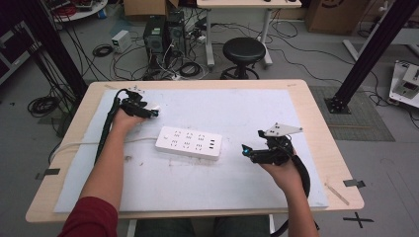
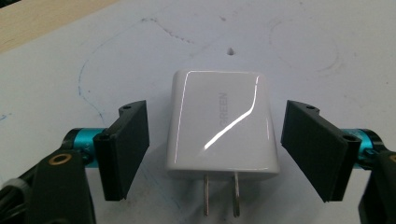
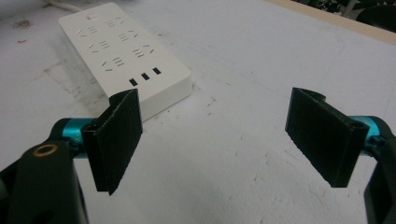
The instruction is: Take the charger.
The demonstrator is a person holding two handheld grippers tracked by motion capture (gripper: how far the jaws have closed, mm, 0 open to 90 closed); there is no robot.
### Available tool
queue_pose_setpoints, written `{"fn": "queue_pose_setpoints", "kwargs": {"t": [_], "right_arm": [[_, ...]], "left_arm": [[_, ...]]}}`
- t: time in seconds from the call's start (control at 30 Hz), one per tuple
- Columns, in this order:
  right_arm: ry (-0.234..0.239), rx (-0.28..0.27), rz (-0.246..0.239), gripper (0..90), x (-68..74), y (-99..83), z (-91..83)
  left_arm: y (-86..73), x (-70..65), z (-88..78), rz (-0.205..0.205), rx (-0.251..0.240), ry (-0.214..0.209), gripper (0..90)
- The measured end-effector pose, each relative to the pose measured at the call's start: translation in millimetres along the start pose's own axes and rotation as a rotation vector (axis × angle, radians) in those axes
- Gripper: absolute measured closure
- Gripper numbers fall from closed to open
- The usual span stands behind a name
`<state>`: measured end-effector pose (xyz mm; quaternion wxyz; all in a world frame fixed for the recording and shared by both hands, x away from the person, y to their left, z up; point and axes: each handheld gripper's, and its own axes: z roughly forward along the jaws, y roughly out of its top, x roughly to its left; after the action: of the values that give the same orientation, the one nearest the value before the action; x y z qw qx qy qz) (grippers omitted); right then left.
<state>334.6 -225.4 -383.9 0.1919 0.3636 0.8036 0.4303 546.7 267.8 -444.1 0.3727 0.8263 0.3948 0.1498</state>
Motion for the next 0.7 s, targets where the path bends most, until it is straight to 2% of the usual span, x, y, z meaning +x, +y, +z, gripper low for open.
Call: {"fn": "queue_pose_setpoints", "kwargs": {"t": [0.17, 0.3, 0.4, 0.57, 0.7], "right_arm": [[0.0, -0.005, -0.001, 19.1, -1.0, 0.1, -1.1], [-0.004, -0.009, -0.002, 19.1, -2.1, 0.1, -2.6], [-0.002, -0.008, -0.002, 19.1, -2.9, -0.4, -2.9], [-0.001, -0.008, 0.0, 19.1, -2.0, -0.9, -2.9], [0.001, -0.012, -0.003, 19.1, -2.6, -1.5, -3.0]], "left_arm": [[1.7, -2.9, 0.9, 0.023, 0.006, 0.006, 31.6], [1.1, -3.8, 2.1, 0.018, 0.015, 0.009, 33.5], [1.4, -4.4, 2.2, 0.025, 0.025, 0.015, 34.7], [1.6, -4.5, 1.3, 0.038, 0.029, 0.03, 41.7], [1.6, -4.9, 1.3, 0.044, 0.031, 0.028, 42.3]]}}
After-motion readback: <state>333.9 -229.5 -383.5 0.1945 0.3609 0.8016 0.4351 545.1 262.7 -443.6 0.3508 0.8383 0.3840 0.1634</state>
